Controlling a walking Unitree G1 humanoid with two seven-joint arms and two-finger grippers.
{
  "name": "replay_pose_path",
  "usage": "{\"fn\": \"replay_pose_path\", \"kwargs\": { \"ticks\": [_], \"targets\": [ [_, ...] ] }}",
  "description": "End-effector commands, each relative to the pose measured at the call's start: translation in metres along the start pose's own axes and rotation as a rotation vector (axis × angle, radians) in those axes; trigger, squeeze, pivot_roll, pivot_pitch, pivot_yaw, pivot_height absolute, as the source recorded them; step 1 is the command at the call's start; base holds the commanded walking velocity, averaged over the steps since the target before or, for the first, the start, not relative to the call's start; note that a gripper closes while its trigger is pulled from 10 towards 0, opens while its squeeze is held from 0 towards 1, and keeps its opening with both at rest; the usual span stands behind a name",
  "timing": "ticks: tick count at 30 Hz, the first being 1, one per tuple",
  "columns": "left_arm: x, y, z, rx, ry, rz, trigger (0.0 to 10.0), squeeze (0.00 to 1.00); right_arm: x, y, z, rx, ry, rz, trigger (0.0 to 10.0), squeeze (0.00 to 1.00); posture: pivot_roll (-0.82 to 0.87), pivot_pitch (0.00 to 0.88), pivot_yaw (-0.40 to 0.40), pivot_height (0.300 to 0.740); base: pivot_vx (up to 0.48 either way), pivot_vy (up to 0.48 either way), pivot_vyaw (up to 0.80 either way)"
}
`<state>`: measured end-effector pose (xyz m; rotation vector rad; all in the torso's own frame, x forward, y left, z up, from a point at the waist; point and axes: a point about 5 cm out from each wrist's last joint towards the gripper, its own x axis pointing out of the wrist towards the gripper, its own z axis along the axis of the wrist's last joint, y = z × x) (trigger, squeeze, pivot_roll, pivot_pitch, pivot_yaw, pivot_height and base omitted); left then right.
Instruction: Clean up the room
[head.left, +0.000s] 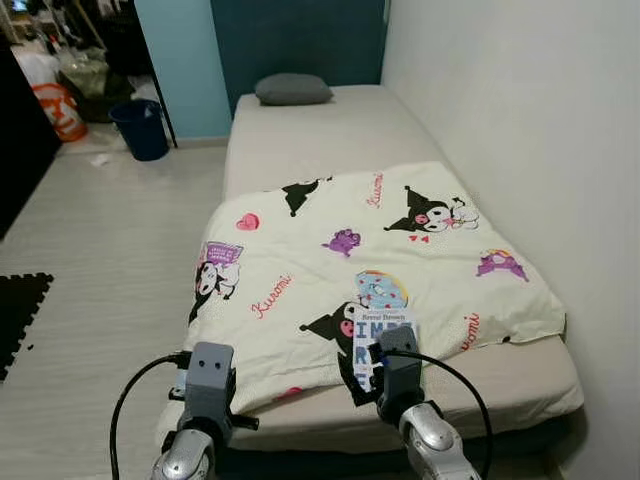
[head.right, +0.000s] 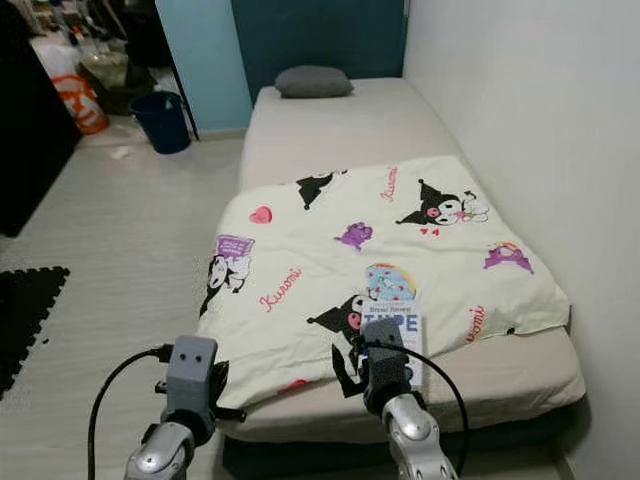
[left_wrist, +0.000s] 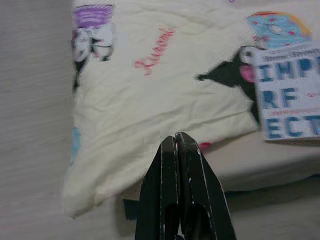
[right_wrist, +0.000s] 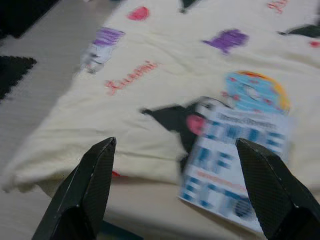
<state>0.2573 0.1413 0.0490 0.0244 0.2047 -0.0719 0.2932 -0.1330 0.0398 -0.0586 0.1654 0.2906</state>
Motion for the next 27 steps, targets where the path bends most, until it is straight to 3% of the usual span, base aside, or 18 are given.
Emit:
{"fn": "replay_pose_path", "kwargs": {
  "ticks": [1, 6, 13, 16, 17, 27],
  "targets": [
    [-0.0009, -0.0004, -0.0034, 0.009, 0.014, -0.003, 10.0, 0.00, -0.0019, 0.0000, -0.0027, 0.011, 0.006, -0.005, 10.0, 0.00, 0.00, 0.160, 0.020, 0.740, 0.000, -0.424, 0.00],
    [-0.0012, 0.0003, -0.0033, 0.002, 0.014, 0.002, 10.0, 0.00, -0.0020, 0.0000, -0.0025, 0.005, 0.006, -0.002, 10.0, 0.00, 0.00, 0.160, 0.019, 0.740, 0.000, -0.430, 0.00],
    [-0.0008, 0.0019, -0.0032, -0.030, 0.017, 0.017, 10.0, 0.00, -0.0014, -0.0009, -0.0020, 0.001, 0.006, -0.002, 10.0, 0.00, 0.00, 0.161, 0.017, 0.740, 0.000, 0.000, 0.00],
    [-0.0014, 0.0031, -0.0037, -0.052, 0.018, 0.019, 10.0, 0.00, -0.0012, -0.0008, -0.0017, 0.000, 0.006, 0.000, 10.0, 0.00, 0.00, 0.164, 0.015, 0.740, 0.000, 0.480, 0.00],
    [-0.0022, 0.0043, -0.0022, -0.024, 0.002, 0.024, 10.0, 0.00, -0.0009, -0.0008, -0.0015, 0.001, 0.007, 0.001, 10.0, 0.00, 0.00, 0.164, 0.014, 0.740, 0.000, 0.000, 0.00],
    [-0.0021, 0.0040, -0.0032, -0.036, 0.006, 0.032, 10.0, 0.00, -0.0004, -0.0005, -0.0005, 0.008, 0.002, 0.001, 10.0, 0.00, 0.00, 0.167, 0.017, 0.740, 0.000, 0.000, 0.00]
  ]
}}
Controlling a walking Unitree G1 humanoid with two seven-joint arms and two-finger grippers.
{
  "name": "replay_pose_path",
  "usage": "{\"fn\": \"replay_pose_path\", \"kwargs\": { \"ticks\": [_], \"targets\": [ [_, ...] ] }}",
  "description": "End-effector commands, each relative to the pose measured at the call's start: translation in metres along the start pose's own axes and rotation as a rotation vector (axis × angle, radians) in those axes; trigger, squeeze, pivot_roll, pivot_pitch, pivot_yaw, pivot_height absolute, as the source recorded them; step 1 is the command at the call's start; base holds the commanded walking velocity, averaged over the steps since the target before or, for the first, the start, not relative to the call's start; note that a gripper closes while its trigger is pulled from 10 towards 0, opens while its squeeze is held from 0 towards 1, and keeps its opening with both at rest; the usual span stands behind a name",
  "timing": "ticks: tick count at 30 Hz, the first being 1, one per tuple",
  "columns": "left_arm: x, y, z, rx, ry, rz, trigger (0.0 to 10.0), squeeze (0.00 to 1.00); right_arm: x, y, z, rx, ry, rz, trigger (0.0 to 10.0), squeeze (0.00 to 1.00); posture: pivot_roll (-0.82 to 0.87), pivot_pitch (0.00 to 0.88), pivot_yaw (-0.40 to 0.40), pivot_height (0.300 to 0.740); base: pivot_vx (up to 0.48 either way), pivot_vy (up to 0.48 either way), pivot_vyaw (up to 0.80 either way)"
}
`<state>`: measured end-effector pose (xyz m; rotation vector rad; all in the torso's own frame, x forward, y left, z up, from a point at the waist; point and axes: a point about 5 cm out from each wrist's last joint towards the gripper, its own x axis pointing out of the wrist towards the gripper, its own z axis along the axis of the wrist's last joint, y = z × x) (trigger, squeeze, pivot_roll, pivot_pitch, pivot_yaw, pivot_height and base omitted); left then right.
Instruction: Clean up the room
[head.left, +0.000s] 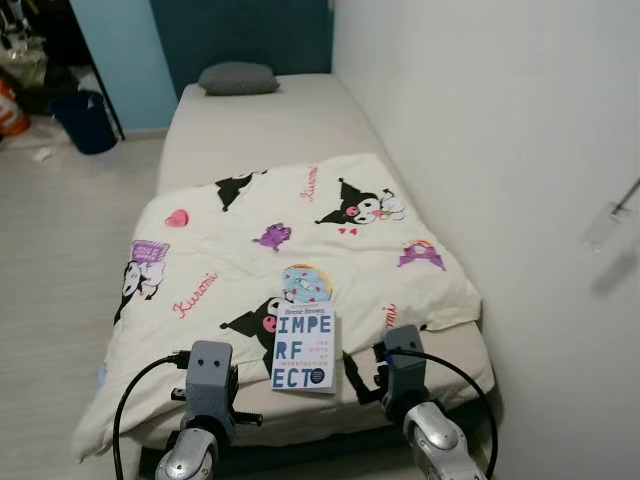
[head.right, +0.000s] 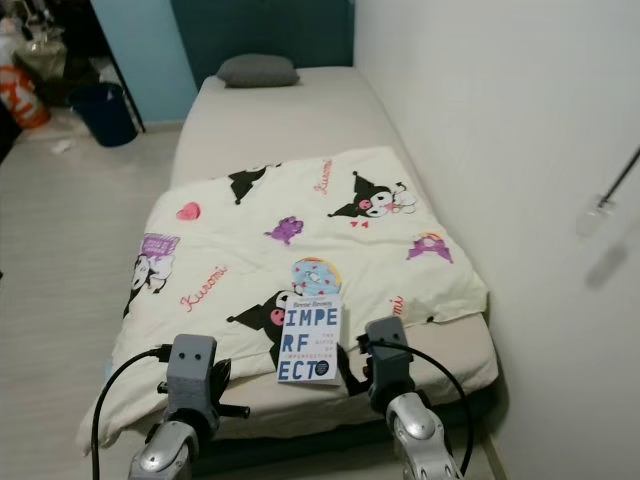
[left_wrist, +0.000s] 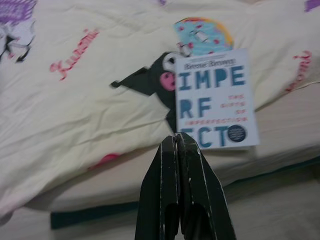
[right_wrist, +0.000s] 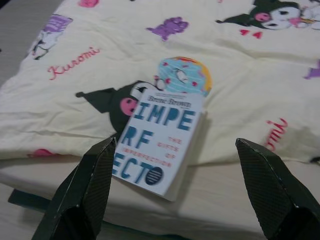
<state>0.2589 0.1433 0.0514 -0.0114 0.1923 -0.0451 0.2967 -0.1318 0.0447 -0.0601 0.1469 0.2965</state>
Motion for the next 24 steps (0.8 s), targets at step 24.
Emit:
{"fn": "replay_pose_path", "kwargs": {
  "ticks": [24],
  "targets": [
    [0.0007, 0.0026, -0.0016, 0.015, -0.007, 0.011, 10.0, 0.00, -0.0022, -0.0018, -0.0036, 0.021, 0.008, -0.021, 10.0, 0.00, 0.00, 0.171, 0.024, 0.740, 0.000, 0.000, 0.37]
  ]
}}
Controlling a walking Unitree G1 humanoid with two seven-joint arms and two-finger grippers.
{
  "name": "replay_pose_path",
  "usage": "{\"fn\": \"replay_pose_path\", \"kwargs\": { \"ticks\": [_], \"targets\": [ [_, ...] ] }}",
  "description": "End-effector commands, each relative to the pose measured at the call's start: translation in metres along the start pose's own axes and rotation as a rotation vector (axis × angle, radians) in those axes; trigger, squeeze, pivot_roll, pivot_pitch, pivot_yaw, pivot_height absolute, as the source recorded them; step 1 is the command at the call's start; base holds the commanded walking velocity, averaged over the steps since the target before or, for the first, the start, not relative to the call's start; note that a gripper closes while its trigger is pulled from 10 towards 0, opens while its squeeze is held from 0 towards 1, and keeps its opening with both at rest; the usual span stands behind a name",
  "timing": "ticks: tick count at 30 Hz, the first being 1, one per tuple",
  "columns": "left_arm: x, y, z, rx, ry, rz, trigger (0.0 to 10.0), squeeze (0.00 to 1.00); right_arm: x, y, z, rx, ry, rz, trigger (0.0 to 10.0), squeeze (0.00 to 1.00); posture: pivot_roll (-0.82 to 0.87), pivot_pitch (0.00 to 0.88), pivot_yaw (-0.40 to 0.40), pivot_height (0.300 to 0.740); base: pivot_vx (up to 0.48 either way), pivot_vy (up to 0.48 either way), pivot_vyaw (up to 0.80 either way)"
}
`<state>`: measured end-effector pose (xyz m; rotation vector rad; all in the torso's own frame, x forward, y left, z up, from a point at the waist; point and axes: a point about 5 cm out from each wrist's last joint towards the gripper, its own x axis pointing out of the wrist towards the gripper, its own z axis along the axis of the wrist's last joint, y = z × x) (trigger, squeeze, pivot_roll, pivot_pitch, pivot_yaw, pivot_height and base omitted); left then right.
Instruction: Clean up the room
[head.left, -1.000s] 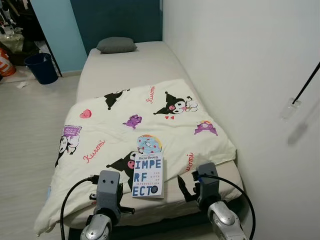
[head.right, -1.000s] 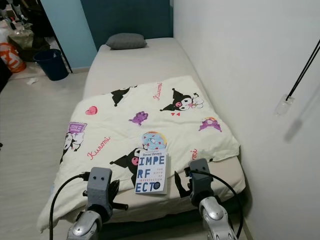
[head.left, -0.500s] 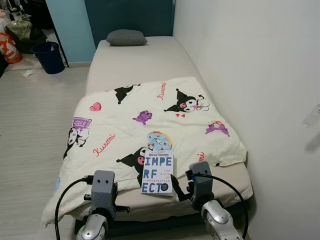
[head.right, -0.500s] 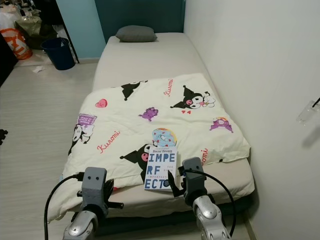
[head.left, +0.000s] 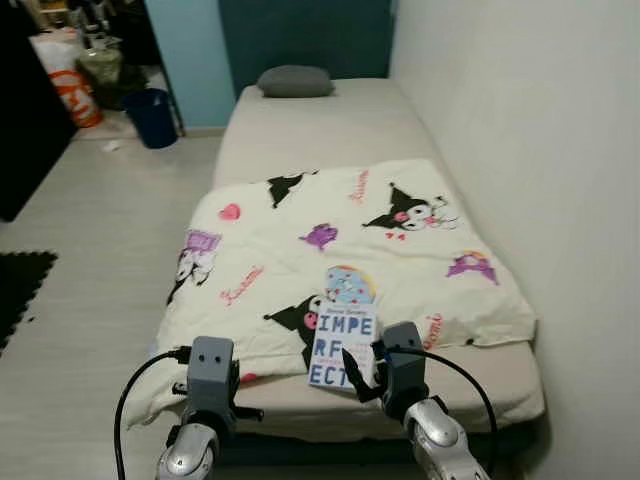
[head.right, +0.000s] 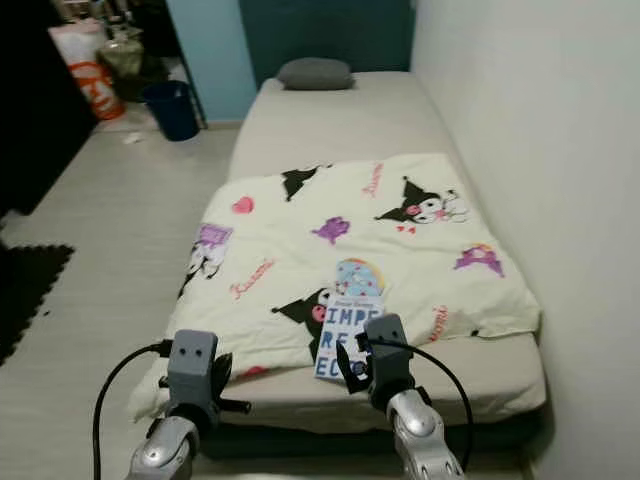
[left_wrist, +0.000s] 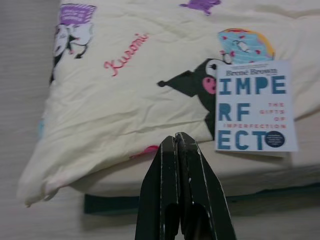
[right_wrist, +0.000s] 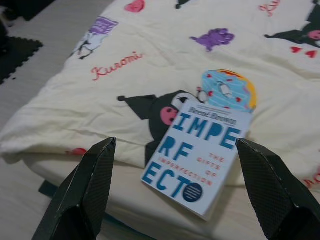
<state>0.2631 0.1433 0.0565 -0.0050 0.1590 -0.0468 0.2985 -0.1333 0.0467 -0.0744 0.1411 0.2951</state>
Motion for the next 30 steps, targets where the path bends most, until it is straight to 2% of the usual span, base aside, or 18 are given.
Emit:
{"fn": "replay_pose_path", "kwargs": {
  "ticks": [1, 12, 21, 26, 30],
  "targets": [
    [-0.0027, 0.0025, -0.0073, 0.008, 0.027, 0.012, 10.0, 0.00, -0.0032, 0.0004, -0.0057, 0.036, 0.012, -0.018, 10.0, 0.00, 0.00, 0.171, 0.024, 0.740, 0.000, 0.000, 0.00],
    [-0.0021, 0.0044, -0.0048, 0.009, 0.010, 0.026, 10.0, 0.00, -0.0037, 0.0027, -0.0067, 0.014, 0.017, -0.001, 10.0, 0.00, 0.00, 0.165, 0.020, 0.740, 0.000, 0.000, 0.00],
    [-0.0021, 0.0036, -0.0063, 0.012, 0.015, 0.021, 10.0, 0.00, -0.0031, 0.0038, -0.0063, 0.001, 0.017, 0.009, 10.0, 0.00, 0.00, 0.158, 0.020, 0.740, 0.000, 0.000, 0.80],
    [-0.0014, 0.0039, -0.0056, 0.009, 0.010, 0.024, 10.0, 0.00, -0.0039, 0.0026, -0.0052, 0.020, 0.001, -0.002, 10.0, 0.00, 0.00, 0.153, 0.022, 0.740, 0.000, 0.000, 0.00],
    [-0.0001, 0.0045, -0.0046, 0.042, 0.009, 0.032, 10.0, 0.00, -0.0043, 0.0021, -0.0059, 0.017, 0.003, -0.004, 10.0, 0.00, 0.00, 0.153, 0.023, 0.740, 0.000, -0.120, 0.00]
  ]
}}
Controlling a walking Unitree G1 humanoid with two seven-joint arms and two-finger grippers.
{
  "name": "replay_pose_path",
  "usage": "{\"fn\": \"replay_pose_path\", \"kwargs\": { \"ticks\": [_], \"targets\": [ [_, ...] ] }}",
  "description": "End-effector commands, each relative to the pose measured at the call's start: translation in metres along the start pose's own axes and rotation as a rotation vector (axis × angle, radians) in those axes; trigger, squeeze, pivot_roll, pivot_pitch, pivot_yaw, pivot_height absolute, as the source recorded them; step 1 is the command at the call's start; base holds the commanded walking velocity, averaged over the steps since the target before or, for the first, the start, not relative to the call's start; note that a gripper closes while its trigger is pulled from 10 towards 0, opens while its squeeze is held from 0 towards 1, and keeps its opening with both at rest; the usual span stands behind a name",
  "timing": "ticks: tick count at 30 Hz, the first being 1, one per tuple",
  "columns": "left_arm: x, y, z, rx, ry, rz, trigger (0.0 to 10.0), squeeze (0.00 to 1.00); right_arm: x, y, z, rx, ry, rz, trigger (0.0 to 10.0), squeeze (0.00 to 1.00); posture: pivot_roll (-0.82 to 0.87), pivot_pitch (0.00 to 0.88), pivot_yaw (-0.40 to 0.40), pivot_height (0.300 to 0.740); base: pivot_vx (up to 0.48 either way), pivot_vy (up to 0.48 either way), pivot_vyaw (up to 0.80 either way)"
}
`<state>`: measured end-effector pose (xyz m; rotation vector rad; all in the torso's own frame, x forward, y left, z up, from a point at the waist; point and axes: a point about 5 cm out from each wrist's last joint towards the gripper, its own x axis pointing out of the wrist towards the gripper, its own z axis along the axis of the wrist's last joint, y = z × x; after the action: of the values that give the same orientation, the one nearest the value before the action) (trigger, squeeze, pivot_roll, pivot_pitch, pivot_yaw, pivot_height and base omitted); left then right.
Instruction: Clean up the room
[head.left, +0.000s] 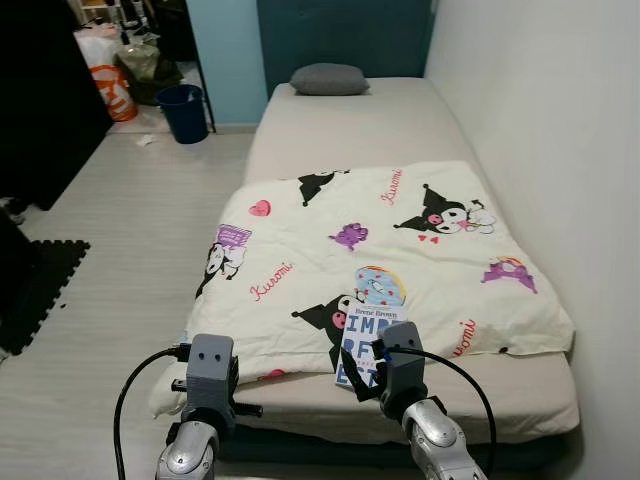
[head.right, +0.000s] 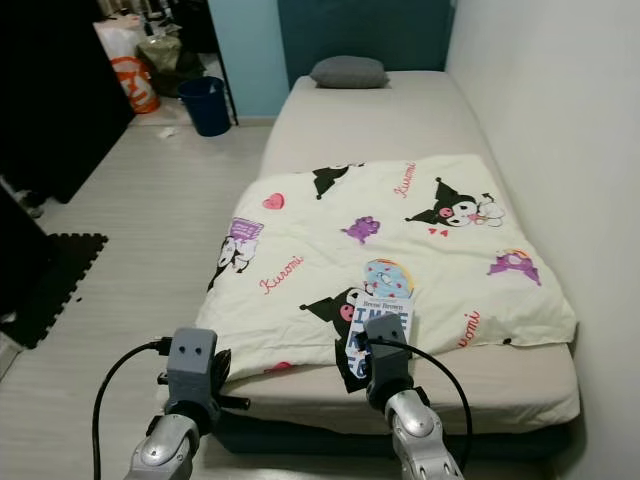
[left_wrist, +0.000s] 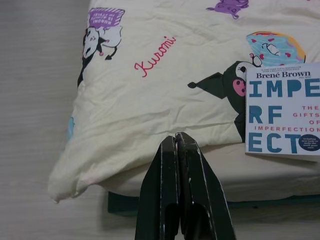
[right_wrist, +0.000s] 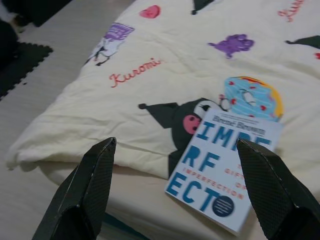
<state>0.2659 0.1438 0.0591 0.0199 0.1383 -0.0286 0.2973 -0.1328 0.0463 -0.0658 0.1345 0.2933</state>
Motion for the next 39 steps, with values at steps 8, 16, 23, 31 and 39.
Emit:
{"fn": "replay_pose_path", "kwargs": {
  "ticks": [8, 16, 23, 31, 39],
  "targets": [
    [-0.0011, 0.0061, -0.0073, 0.019, 0.035, 0.034, 10.0, 0.00, -0.0039, 0.0009, -0.0055, 0.013, 0.010, -0.009, 10.0, 0.00, 0.00, 0.155, 0.028, 0.740, 0.000, -0.420, 0.00],
    [-0.0025, 0.0087, -0.0067, -0.002, 0.019, 0.060, 10.0, 0.00, -0.0043, 0.0009, -0.0056, 0.009, 0.008, -0.005, 10.0, 0.00, 0.00, 0.163, 0.020, 0.740, 0.000, 0.000, 0.00],
    [-0.0031, 0.0095, -0.0075, -0.002, 0.021, 0.061, 10.0, 0.00, -0.0037, 0.0014, -0.0050, 0.008, 0.007, -0.002, 10.0, 0.00, 0.00, 0.164, 0.019, 0.740, 0.000, 0.000, 0.00],
    [-0.0029, 0.0064, -0.0100, -0.007, 0.047, 0.026, 10.0, 0.00, -0.0038, 0.0012, -0.0050, 0.009, 0.008, -0.005, 10.0, 0.00, 0.00, 0.166, 0.022, 0.740, 0.000, 0.000, 0.00],
    [-0.0026, 0.0050, -0.0081, -0.030, 0.036, 0.003, 10.0, 0.00, -0.0039, 0.0019, -0.0056, 0.010, 0.011, -0.007, 10.0, 0.00, 0.00, 0.167, 0.021, 0.740, 0.000, 0.000, 0.00]
  ]
}}
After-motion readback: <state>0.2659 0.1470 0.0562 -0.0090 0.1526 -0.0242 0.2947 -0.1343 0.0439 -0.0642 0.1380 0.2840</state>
